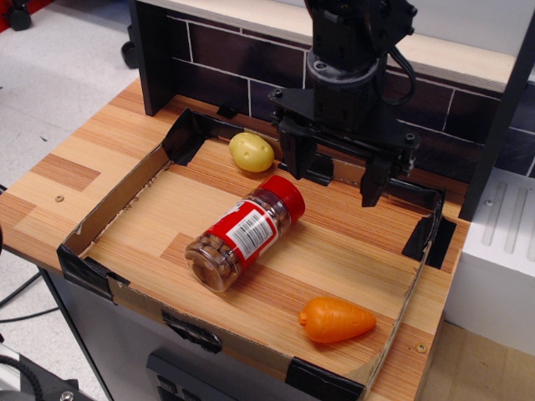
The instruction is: Upright basil bottle
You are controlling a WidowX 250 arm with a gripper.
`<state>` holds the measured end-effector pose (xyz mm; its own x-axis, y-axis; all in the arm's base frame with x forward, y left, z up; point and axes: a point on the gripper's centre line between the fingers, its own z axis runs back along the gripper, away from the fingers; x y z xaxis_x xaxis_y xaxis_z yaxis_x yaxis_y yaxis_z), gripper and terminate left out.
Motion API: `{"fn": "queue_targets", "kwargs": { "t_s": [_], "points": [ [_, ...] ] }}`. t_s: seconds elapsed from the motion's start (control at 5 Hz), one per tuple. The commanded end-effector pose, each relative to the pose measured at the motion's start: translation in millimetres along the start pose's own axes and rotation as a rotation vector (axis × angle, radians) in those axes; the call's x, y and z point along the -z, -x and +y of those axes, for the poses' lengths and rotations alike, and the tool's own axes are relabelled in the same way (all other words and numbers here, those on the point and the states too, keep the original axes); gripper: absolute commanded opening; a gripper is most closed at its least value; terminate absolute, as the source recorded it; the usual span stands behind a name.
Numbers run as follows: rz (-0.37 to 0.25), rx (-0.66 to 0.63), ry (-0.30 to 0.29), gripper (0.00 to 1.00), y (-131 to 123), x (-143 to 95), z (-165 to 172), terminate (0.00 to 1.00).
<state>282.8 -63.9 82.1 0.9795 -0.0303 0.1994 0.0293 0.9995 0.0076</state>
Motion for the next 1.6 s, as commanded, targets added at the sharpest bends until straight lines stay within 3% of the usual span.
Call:
{"fn": "queue_targets", "kwargs": {
  "t_s": [0.0,0.2,0.4,0.6,1.0,1.4],
  "points": [
    [0.0,0.0,0.0,1.0,0,0,0,0.0],
    [0.006,0.033,0.013,1.0,-13,-10,7,0.0],
    [0.036,0.044,-0.019,1.0,-23,-11,19,0.0],
    [0.104,0.077,-0.094,1.0,-30,-4,27,0.0],
    [0.189,0.103,-0.147,1.0,-34,10,38,0.0],
    [0.19,0.203,-0.16,1.0,-23,27,45,0.0]
  ]
}}
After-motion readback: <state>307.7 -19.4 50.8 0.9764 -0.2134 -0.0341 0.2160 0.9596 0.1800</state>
